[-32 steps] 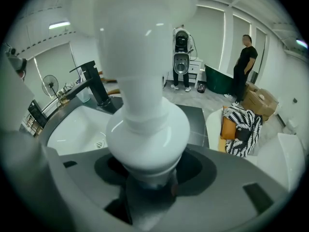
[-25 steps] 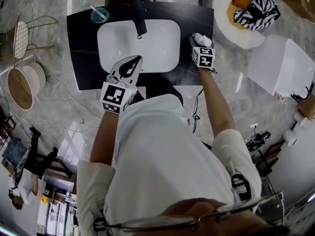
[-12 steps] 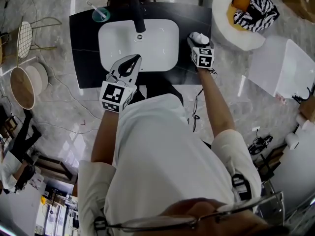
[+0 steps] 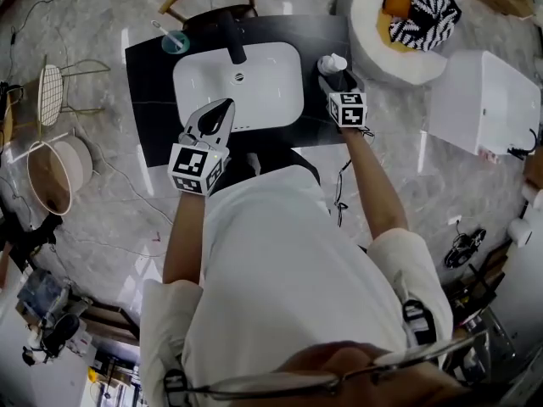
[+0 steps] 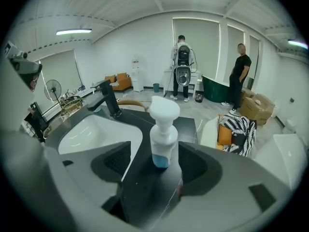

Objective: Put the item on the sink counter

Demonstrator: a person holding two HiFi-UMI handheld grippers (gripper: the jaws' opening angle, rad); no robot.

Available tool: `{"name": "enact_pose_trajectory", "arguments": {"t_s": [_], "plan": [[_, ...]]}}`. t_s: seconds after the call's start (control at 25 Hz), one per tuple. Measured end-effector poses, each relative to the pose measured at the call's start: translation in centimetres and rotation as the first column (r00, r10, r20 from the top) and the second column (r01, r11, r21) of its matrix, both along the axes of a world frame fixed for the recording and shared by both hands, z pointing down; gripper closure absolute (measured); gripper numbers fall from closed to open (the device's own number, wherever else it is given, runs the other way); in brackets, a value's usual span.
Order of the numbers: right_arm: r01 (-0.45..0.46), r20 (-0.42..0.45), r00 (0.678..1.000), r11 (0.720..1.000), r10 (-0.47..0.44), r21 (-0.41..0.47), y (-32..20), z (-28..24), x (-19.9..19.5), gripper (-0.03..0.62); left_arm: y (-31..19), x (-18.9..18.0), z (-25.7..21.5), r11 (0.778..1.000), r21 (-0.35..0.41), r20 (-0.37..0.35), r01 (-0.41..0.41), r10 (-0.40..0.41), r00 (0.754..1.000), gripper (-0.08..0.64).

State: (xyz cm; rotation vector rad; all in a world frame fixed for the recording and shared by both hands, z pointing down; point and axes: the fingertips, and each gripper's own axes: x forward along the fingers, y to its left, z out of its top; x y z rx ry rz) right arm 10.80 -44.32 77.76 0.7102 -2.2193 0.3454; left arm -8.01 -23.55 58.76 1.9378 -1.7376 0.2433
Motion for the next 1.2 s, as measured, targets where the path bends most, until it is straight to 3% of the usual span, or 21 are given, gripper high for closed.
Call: {"name": "enact_pose_trajectory", "arguments": {"t_s": [0.36, 0.76, 0.92, 1.2], "plan": [[-0.067, 0.032, 0.997, 0.996, 0.065, 0.058, 4.4, -5.1, 1.5, 0.327, 3.7, 0.9, -1.7, 0.996, 0.059, 0.002, -0.074, 0.074, 0.997, 0.557], [-0.112, 0.066, 0.992, 0.986, 0.104, 0.126, 11.3, -10.3, 3.0, 0.391, 10.5, 0.8, -2.8, 0.994, 0.077, -0.047, -0.073, 0.077, 0.996, 0.557], [-0.14, 0.102, 0.987, 0.977, 0.124, 0.162, 14.3, -13.2, 3.7, 0.417, 12.7, 0.9, -4.1, 0.992, 0.115, -0.119, -0.043, 0.057, 0.991, 0.557], [-0.158, 0.201, 0.972, 0.973, 0.123, 0.168, 20.1, -18.5, 5.1, 0.474, 15.1, 3.5, -4.7, 0.987, 0.134, -0.109, -0.089, 0.104, 0.989, 0.557]]}}
